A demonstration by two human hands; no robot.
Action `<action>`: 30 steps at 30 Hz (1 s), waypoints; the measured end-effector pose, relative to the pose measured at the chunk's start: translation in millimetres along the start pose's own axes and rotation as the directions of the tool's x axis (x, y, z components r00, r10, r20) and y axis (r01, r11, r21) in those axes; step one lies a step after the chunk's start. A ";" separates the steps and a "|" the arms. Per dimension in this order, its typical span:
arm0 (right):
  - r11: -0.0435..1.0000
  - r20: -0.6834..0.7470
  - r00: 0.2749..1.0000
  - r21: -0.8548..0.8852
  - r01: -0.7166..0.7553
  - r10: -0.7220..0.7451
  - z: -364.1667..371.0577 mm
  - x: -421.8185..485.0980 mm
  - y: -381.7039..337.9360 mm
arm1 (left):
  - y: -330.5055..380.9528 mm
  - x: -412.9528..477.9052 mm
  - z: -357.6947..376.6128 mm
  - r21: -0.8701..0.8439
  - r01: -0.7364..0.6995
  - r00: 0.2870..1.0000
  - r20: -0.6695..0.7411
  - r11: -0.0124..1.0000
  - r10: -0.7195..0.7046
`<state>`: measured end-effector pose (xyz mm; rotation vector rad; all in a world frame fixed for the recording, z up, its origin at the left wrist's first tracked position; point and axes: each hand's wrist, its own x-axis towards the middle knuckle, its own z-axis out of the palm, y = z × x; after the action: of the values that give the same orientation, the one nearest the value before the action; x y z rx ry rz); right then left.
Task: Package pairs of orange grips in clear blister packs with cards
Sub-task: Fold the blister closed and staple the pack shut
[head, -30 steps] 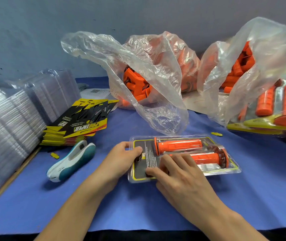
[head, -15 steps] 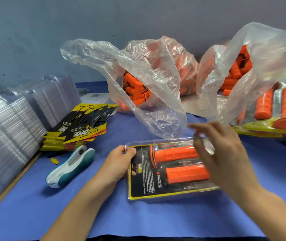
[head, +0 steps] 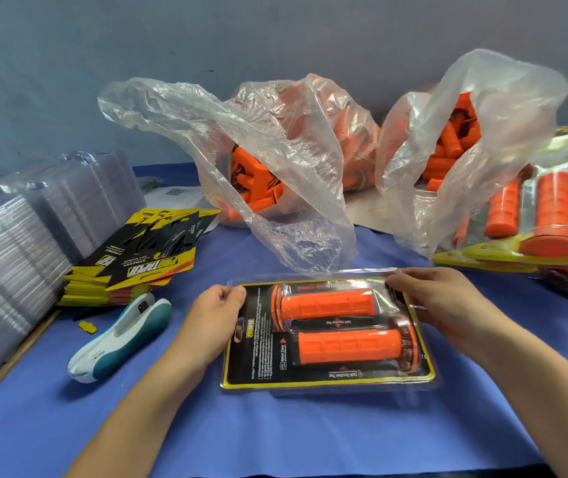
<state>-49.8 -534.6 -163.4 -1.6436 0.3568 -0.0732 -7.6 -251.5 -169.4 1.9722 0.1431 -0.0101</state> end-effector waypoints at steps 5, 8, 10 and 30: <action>0.997 0.030 0.999 0.064 -0.030 0.028 6.5 -5.5 -4.0 | 3.8 11.3 -7.5 0.105 -0.088 0.996 -0.022 0.991 0.090; 0.993 -0.019 0.999 0.110 -0.029 0.032 15.2 -11.3 -2.1 | 10.3 7.3 -9.6 0.375 -0.232 0.930 -0.184 0.898 0.317; 0.992 -0.051 0.998 0.122 -0.017 0.023 19.7 -15.7 0.5 | 18.2 -10.0 -5.8 0.464 -0.408 0.800 -0.234 0.786 0.553; 0.746 -0.074 0.840 -0.505 0.433 -0.538 51.4 -70.7 30.1 | -19.7 -79.5 25.5 0.639 -0.739 0.485 0.287 0.212 0.826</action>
<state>-109.2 -467.8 -187.0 -2.1958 0.0907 -0.6152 -87.2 -275.0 -191.6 2.5891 -1.0052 0.8785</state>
